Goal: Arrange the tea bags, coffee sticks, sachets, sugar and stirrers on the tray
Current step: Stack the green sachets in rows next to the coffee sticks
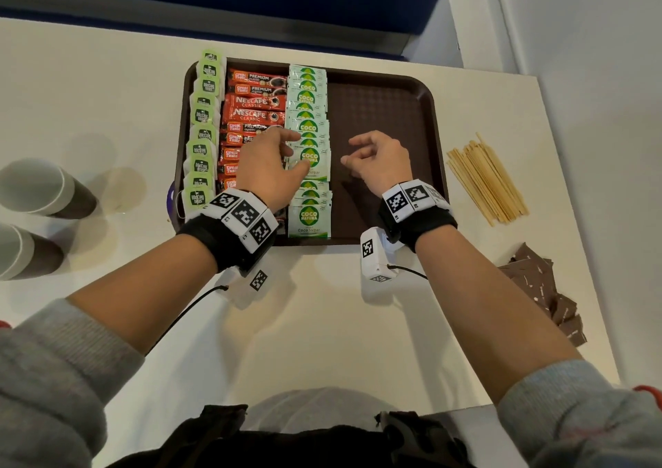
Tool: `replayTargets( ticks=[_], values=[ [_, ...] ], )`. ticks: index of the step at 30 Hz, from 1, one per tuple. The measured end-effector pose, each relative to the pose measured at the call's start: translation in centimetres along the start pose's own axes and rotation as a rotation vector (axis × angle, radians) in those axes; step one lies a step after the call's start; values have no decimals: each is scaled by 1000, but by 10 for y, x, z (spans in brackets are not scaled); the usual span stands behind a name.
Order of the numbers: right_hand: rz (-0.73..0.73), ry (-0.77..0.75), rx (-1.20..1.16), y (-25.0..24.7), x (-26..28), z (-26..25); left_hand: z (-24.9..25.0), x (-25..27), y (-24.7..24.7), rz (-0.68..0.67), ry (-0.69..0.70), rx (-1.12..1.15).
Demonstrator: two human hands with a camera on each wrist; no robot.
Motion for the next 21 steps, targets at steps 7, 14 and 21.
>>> replayTargets(
  ticks=[7, 14, 21],
  values=[
    [161, 26, 67, -82, 55, 29, 75, 37, 63, -208, 171, -18],
    [146, 320, 231, -168, 120, 143, 133, 97, 177, -492, 217, -28],
    [72, 459, 394, -249, 167, 228, 167, 146, 285, -680, 222, -261]
  ],
)
Point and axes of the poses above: each hand's wrist, its own x-axis away from the middle knuckle, its own y-axis out of the palm, z = x × y, the point moved 10 cm from there along -x, towards the middle knuckle, and after that the axes turned 6 degrees about -x, right-handed, at the moved point
